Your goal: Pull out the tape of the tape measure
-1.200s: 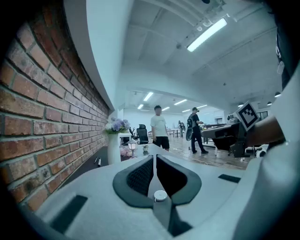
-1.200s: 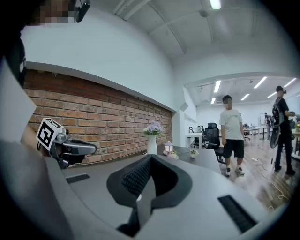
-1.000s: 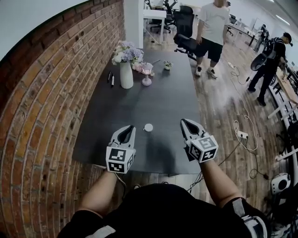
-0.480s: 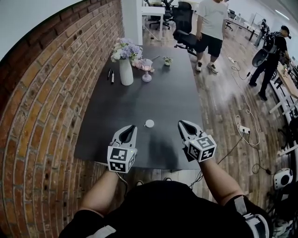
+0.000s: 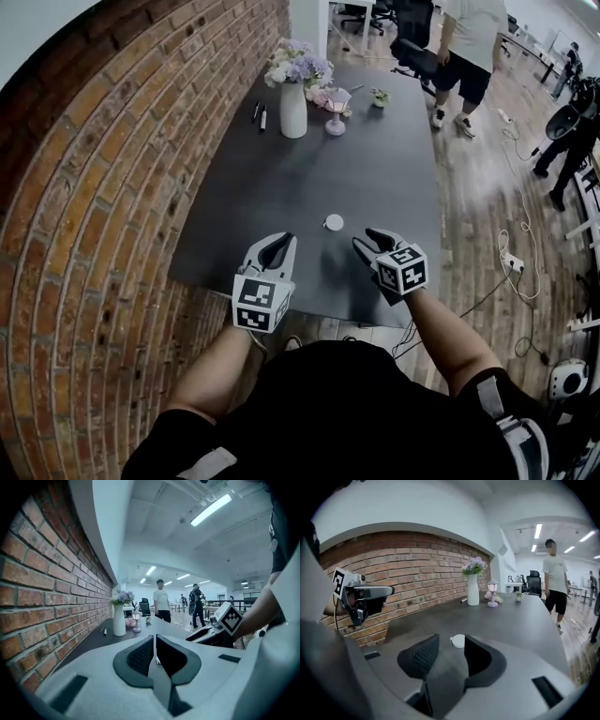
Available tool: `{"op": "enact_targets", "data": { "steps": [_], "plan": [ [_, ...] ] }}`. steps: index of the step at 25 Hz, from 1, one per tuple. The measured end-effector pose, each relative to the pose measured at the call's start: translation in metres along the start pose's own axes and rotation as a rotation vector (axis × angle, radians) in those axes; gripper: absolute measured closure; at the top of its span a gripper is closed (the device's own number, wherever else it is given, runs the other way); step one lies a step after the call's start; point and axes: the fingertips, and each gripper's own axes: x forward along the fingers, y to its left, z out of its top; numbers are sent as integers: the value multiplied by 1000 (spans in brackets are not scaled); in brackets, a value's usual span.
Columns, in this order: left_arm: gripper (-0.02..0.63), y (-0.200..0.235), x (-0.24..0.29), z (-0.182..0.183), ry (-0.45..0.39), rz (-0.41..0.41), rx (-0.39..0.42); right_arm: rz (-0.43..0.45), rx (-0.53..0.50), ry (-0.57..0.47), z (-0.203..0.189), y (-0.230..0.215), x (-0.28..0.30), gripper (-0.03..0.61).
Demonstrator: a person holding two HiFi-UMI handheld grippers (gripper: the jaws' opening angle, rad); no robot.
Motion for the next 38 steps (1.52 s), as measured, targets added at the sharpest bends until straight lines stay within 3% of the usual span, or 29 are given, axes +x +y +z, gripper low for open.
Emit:
{"op": "enact_targets", "data": {
  "steps": [3,8,16,20,32,38],
  "plan": [
    [589,6,-6,-11,23,17,-10,-23,71,33,-2,-9,23,403],
    [589,16,-12,-23,49,53,-39,8,74,153,-28,-15,61,365],
    [589,28,-8,-46,107,101,-92,21,-69,280,-41,-23,105,343],
    [592,31,-7,-54,126,110,-102,48,-86,339,-49,-23,120,345],
    [594,38,-3,-58,129,119,-132,36,-129,373,-49,-23,128,373],
    [594,31,2,-55,119,82,-137,45,-90,306,-23,-15,112,374]
  ]
}}
